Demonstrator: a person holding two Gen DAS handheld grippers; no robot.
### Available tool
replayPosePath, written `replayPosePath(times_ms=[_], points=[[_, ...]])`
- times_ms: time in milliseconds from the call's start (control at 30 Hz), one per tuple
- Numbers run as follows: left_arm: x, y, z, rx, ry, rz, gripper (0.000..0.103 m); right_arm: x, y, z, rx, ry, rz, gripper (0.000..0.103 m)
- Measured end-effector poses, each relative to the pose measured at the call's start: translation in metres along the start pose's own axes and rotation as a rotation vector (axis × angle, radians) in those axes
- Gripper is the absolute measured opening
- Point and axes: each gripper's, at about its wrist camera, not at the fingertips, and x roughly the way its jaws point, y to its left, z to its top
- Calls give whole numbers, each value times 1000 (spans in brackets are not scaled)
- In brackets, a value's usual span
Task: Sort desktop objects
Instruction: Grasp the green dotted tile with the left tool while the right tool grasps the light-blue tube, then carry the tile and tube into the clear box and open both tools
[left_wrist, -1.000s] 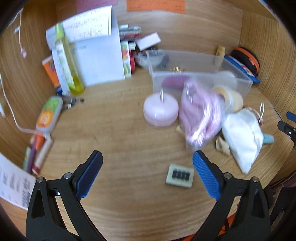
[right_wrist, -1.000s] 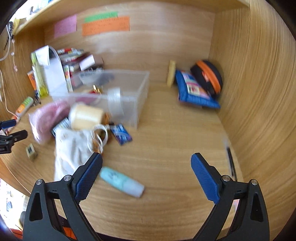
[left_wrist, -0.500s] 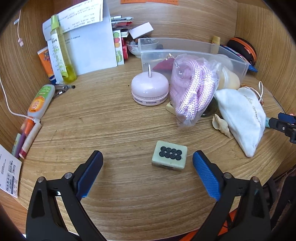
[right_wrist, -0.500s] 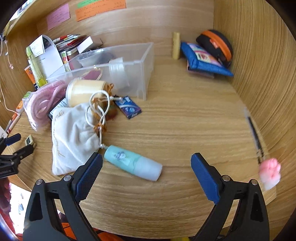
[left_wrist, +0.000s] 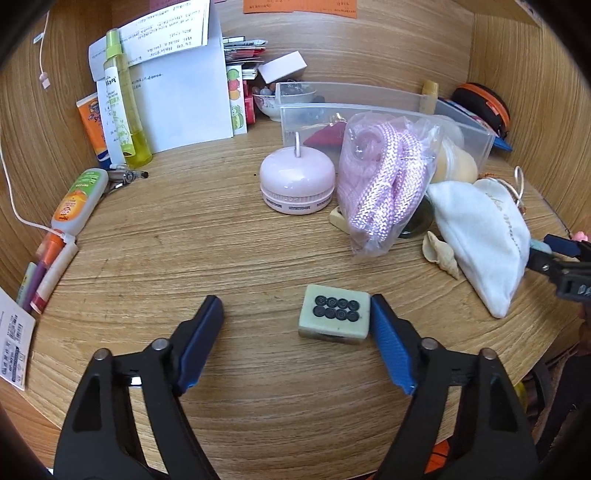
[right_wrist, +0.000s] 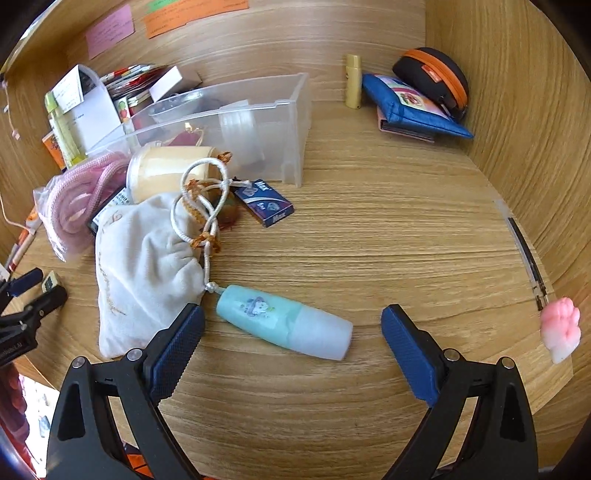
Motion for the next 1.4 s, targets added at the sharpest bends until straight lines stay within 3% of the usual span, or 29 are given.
replayPosePath(times_ms=[100, 200, 367, 433, 833, 1167, 1400], points=[[-1, 0, 0, -4, -15, 12, 58, 2, 5, -2, -33, -15, -41, 93], [0, 2, 1, -13, -19, 15, 52, 2, 6, -4, -36, -36, -48, 90], [-2, 4, -1, -17, -33, 25, 39, 0, -1, -2, -30, -51, -50, 68], [-3, 5, -1, -21, -35, 26, 33, -1, -4, -2, -26, -51, -47, 68], [-1, 13, 3, -77, -42, 7, 33, -16, -19, 3, 28, -75, -25, 67], [-20, 25, 25, -113, -114, 9, 33, -52, -24, 29, 29, -176, -23, 67], [-27, 29, 48, -115, -121, -5, 33, -62, -18, 55, -12, -232, -27, 67]])
